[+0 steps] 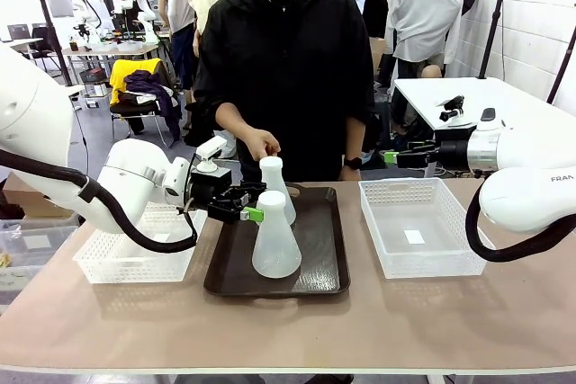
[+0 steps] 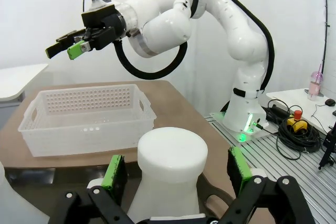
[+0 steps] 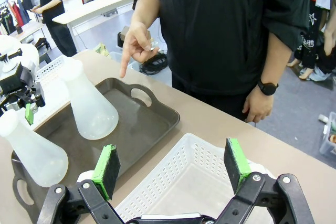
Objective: Prepare the laboratory tools.
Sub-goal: Place the picked Big flask upright in the Handle tray as directed by the person.
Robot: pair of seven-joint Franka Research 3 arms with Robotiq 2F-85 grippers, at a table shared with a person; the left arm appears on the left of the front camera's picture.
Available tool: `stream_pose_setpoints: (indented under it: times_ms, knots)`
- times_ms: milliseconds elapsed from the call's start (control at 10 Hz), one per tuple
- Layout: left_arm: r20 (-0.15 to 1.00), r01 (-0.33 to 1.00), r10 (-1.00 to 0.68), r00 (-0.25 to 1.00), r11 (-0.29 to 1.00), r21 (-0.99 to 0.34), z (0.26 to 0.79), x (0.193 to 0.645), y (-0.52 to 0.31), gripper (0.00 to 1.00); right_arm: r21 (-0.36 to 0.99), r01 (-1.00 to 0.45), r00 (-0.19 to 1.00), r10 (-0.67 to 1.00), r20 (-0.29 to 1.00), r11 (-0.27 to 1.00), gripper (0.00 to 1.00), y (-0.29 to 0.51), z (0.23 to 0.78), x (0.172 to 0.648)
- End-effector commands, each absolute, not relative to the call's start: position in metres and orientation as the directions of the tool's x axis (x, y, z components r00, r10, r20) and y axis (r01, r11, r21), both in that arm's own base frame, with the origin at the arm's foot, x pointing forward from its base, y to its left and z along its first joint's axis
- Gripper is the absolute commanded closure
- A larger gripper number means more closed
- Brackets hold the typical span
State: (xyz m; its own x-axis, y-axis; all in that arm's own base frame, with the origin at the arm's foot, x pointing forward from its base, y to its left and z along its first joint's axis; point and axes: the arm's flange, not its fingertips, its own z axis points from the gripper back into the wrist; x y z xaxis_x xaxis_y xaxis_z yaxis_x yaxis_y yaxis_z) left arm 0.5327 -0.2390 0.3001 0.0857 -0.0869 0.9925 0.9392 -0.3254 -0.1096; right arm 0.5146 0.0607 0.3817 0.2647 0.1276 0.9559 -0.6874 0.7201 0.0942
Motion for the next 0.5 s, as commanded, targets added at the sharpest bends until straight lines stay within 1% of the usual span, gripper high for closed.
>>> stream_pose_setpoints:
  times_ms: [0,400]
  knots:
    - [0.995,0.942,-0.070,0.072,-0.324,-0.091,0.3014,0.5336,-0.2394,0.00,0.095,-0.690,0.268,0.132,0.954,0.717,0.00,0.0603,0.3854,0.5145]
    - [0.995,0.942,-0.070,0.072,-0.324,-0.091,0.3014,0.5336,-0.2394,0.00,0.095,-0.690,0.268,0.132,0.954,0.717,0.00,0.0603,0.3854,0.5145]
